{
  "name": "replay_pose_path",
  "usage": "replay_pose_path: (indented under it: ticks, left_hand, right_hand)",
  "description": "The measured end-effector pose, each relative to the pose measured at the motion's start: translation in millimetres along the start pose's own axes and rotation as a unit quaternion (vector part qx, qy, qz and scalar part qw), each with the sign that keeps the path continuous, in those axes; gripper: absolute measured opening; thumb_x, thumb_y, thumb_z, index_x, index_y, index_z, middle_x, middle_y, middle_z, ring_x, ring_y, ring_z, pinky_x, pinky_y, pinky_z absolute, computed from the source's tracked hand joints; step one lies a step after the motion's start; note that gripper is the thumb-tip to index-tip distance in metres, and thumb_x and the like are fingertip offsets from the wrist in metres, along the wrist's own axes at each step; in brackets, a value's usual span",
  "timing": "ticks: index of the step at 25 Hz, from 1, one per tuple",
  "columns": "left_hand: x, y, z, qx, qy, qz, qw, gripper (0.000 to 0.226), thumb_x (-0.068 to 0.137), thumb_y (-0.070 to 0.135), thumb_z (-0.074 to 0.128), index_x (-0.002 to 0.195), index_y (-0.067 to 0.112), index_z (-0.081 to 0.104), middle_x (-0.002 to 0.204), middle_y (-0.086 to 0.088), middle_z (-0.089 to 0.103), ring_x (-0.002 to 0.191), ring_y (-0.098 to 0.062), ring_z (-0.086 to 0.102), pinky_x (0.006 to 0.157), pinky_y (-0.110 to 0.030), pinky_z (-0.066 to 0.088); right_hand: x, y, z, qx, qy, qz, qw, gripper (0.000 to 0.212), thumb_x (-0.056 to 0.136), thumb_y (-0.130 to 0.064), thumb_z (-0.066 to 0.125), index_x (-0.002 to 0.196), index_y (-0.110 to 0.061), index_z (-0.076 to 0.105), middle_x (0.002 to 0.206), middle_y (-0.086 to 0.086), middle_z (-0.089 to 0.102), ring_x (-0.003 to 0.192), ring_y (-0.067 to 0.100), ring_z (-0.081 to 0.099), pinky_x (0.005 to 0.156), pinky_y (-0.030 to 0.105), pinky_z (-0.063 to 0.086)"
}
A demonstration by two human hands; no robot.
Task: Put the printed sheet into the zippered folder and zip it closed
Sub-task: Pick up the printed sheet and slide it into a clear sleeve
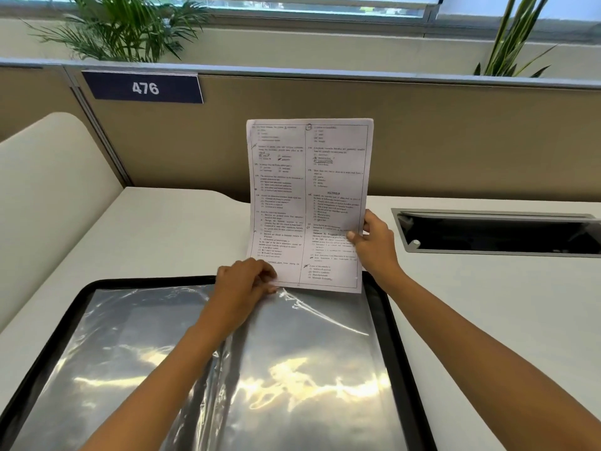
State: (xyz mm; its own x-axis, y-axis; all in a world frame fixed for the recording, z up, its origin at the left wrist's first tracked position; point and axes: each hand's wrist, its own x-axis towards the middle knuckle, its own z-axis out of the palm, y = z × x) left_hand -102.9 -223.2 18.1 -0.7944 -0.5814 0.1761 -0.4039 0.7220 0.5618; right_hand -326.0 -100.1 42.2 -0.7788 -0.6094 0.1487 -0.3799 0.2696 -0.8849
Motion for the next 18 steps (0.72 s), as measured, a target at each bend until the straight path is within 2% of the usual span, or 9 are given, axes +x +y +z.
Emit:
replay_pose_path:
  ticks: [3, 7, 9, 11, 14, 18]
  left_hand:
    - [-3.7, 0.4, 9.4, 0.052, -0.011, 0.001, 0.999, 0.012, 0.081, 0.033, 0.068, 0.089, 0.031, 0.06, 0.087, 0.018, 0.054, 0.091, -0.008, 0.047, 0.079, -0.028, 0.018]
    - [1.3, -4.2, 10.3, 0.105, -0.004, 0.005, 0.994, 0.005, 0.083, 0.032, 0.066, 0.081, 0.033, 0.061, 0.084, 0.021, 0.047, 0.09, -0.008, 0.046, 0.073, -0.028, 0.011]
    - [2.7, -9.2, 5.8, 0.14, 0.008, 0.015, 0.99, 0.009, 0.084, 0.027, 0.065, 0.078, 0.034, 0.062, 0.079, 0.023, 0.048, 0.088, -0.008, 0.044, 0.068, -0.029, 0.007]
    - [0.9, -16.6, -1.4, 0.154, 0.032, 0.03, 0.987, 0.015, 0.083, 0.02, 0.066, 0.075, 0.033, 0.065, 0.078, 0.025, 0.051, 0.085, -0.009, 0.04, 0.066, -0.028, 0.005]
    - [-0.8, -24.3, -11.0, 0.179, 0.065, 0.025, 0.981, 0.021, 0.081, 0.015, 0.069, 0.073, 0.034, 0.065, 0.082, 0.024, 0.056, 0.086, -0.011, 0.04, 0.064, -0.028, 0.004]
    - [-1.8, -26.2, -13.8, 0.178, 0.073, -0.003, 0.981, 0.033, 0.083, 0.004, 0.058, 0.075, 0.036, 0.056, 0.075, 0.023, 0.056, 0.086, -0.009, 0.04, 0.063, -0.03, 0.005]
  right_hand:
    - [-0.6, 0.7, -2.8, 0.034, -0.014, 0.038, 0.999, 0.033, 0.089, -0.001, 0.059, 0.119, -0.015, 0.055, 0.112, -0.005, 0.057, 0.101, 0.014, 0.05, 0.07, 0.011, 0.042]
    - [-0.6, 3.0, -6.8, 0.058, -0.032, 0.066, 0.996, 0.035, 0.089, -0.001, 0.06, 0.119, -0.017, 0.055, 0.111, -0.006, 0.056, 0.103, 0.016, 0.051, 0.073, 0.016, 0.045]
    - [0.6, 4.1, -7.0, 0.064, -0.034, 0.077, 0.994, 0.034, 0.089, -0.001, 0.06, 0.118, -0.018, 0.056, 0.111, -0.005, 0.057, 0.105, 0.017, 0.052, 0.081, 0.026, 0.048]
    - [2.1, 4.7, -7.5, 0.068, -0.043, 0.084, 0.993, 0.035, 0.088, -0.002, 0.061, 0.119, -0.018, 0.056, 0.112, -0.003, 0.058, 0.107, 0.019, 0.053, 0.087, 0.034, 0.05]
    - [5.9, 2.4, -8.5, 0.065, -0.057, 0.079, 0.993, 0.036, 0.087, 0.001, 0.061, 0.118, -0.017, 0.057, 0.111, -0.002, 0.06, 0.108, 0.021, 0.054, 0.092, 0.039, 0.051]
    - [14.4, -5.3, -9.8, 0.078, -0.097, 0.098, 0.987, 0.034, 0.088, 0.003, 0.059, 0.119, -0.013, 0.056, 0.116, 0.005, 0.061, 0.11, 0.026, 0.056, 0.089, 0.04, 0.052]
